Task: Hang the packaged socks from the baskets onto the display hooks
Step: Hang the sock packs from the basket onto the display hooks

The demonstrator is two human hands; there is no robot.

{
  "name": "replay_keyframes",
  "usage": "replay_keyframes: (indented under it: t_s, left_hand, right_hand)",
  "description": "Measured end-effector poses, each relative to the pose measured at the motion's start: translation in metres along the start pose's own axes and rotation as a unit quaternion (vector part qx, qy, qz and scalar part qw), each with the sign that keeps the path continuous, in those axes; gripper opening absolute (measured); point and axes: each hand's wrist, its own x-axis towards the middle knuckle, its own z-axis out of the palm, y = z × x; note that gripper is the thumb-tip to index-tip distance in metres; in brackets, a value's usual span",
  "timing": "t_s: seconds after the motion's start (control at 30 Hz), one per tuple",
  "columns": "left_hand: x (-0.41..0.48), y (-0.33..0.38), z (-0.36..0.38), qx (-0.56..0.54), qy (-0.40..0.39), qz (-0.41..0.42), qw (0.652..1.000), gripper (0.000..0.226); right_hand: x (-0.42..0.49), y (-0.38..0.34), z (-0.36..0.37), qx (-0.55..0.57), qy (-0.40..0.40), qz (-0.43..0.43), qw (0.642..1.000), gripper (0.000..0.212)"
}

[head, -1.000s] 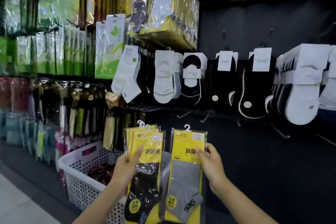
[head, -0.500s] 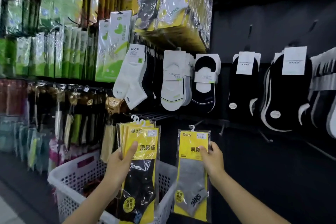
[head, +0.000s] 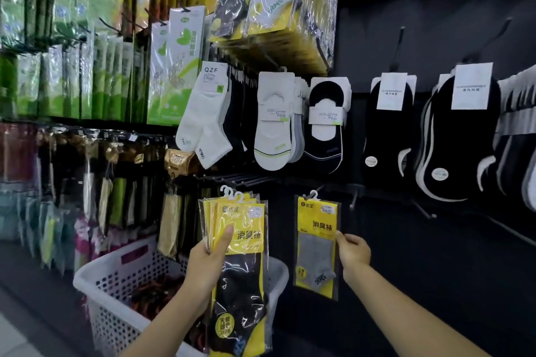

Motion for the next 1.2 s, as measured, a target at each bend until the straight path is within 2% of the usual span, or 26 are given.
replay_keyframes:
  t_s: [0.07, 0.13, 0.23, 0.33, 0.5, 0.57, 0.67, 0.73, 0.8, 0.9, 1.03, 1.2]
  left_hand:
    - [-0.007, -0.001, 0.004, -0.012, -0.014, -0.010, 1.000, 0.044]
    - [-0.016, -0.001, 0.009, -0.016, -0.025, -0.024, 0.999, 0.048]
    - [-0.034, 0.007, 0.017, -0.025, -0.043, -0.031, 0.998, 0.035]
    - [-0.056, 0.017, 0.026, -0.044, -0.062, -0.033, 0.997, 0.035]
    - [-0.085, 0.035, 0.034, -0.065, -0.045, -0.030, 0.996, 0.041]
    - [-0.090, 0.039, 0.033, -0.053, -0.040, -0.033, 0.997, 0.046]
    - [-0.092, 0.039, 0.028, -0.021, -0.028, -0.036, 0.999, 0.057]
    - [-0.092, 0.038, 0.024, -0.031, -0.024, -0.045, 0.998, 0.061]
    - [-0.091, 0.036, 0.019, -0.028, -0.013, -0.050, 0.998, 0.056]
    - [-0.089, 0.037, 0.008, -0.011, -0.002, -0.022, 1.000, 0.047]
    - [-0.076, 0.031, -0.008, -0.002, 0.034, -0.015, 0.999, 0.066]
    - [-0.068, 0.030, -0.018, -0.001, 0.034, 0.003, 0.999, 0.077]
  right_hand:
    - [-0.014, 0.003, -0.009, -0.011, -0.005, 0.000, 1.000, 0.031]
    - [-0.038, 0.000, -0.016, 0.000, -0.091, -0.017, 0.996, 0.027]
    - [-0.089, -0.014, -0.026, -0.025, -0.256, -0.078, 0.963, 0.019]
    - [-0.126, -0.024, -0.033, -0.048, -0.309, -0.135, 0.940, 0.027]
    - [-0.156, -0.038, -0.044, -0.001, -0.288, -0.125, 0.949, 0.036]
    - [-0.159, -0.039, -0.049, 0.000, -0.290, -0.121, 0.949, 0.032]
    - [-0.158, -0.037, -0.054, 0.001, -0.300, -0.122, 0.946, 0.011]
    - [-0.157, -0.034, -0.056, 0.004, -0.308, -0.122, 0.944, 0.013]
    - [-0.153, -0.030, -0.057, 0.009, -0.307, -0.125, 0.943, 0.017]
    - [-0.145, -0.026, -0.060, 0.019, -0.269, -0.103, 0.957, 0.020]
    - [-0.128, -0.025, -0.061, -0.010, -0.211, -0.121, 0.970, 0.012]
    - [-0.110, -0.029, -0.042, -0.022, -0.170, -0.153, 0.973, 0.012]
